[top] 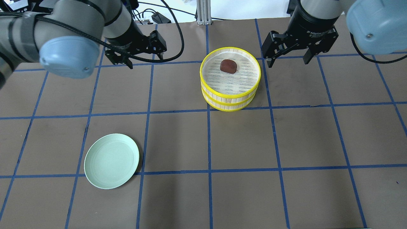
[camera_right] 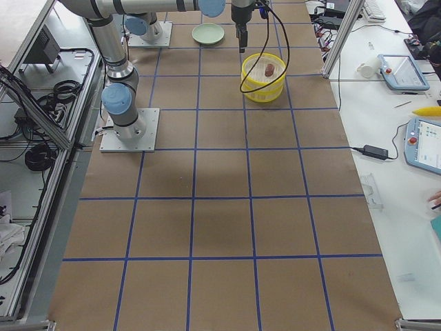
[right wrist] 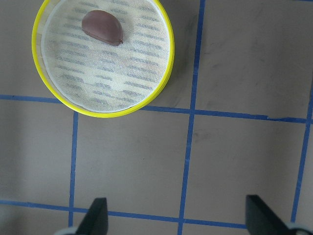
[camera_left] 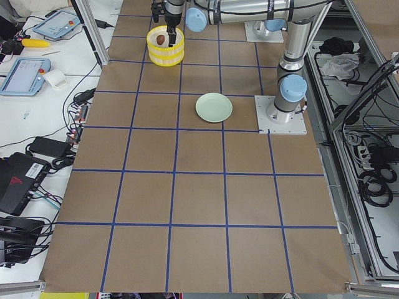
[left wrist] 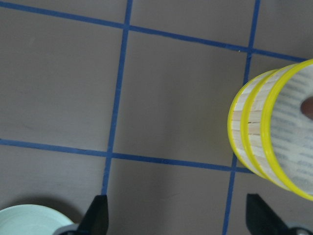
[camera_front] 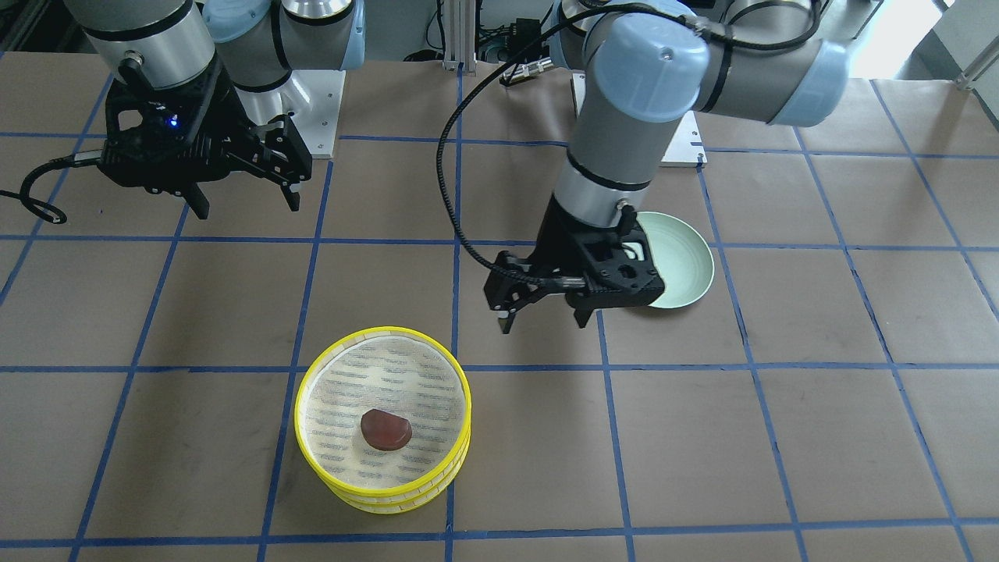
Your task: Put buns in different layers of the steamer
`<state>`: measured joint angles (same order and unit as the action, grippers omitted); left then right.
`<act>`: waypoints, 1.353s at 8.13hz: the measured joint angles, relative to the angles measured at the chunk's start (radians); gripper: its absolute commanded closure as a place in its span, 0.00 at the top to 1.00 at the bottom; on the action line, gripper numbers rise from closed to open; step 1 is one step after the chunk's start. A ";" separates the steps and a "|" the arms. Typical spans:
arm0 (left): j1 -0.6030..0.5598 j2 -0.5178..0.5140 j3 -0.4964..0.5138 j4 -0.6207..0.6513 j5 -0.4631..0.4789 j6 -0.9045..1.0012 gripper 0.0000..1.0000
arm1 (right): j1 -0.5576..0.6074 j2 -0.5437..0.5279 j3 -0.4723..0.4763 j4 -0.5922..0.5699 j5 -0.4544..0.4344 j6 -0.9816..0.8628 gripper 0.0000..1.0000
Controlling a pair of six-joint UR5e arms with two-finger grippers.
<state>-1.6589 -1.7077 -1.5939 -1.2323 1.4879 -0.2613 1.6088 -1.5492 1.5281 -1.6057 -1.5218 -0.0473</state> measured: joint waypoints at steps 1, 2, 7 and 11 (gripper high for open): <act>0.036 0.035 0.001 -0.081 0.007 0.061 1.00 | 0.000 0.000 0.001 0.000 0.000 -0.001 1.00; 0.062 0.065 0.001 -0.135 0.010 0.102 1.00 | 0.000 0.000 0.001 0.000 0.000 -0.001 1.00; 0.083 0.130 -0.014 -0.275 0.099 0.141 1.00 | -0.001 0.004 0.001 -0.010 0.001 -0.003 1.00; 0.083 0.132 -0.018 -0.299 0.111 0.140 1.00 | -0.001 0.003 0.001 -0.008 0.000 -0.003 1.00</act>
<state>-1.5761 -1.5757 -1.6114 -1.5313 1.5994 -0.1211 1.6075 -1.5461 1.5294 -1.6138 -1.5217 -0.0499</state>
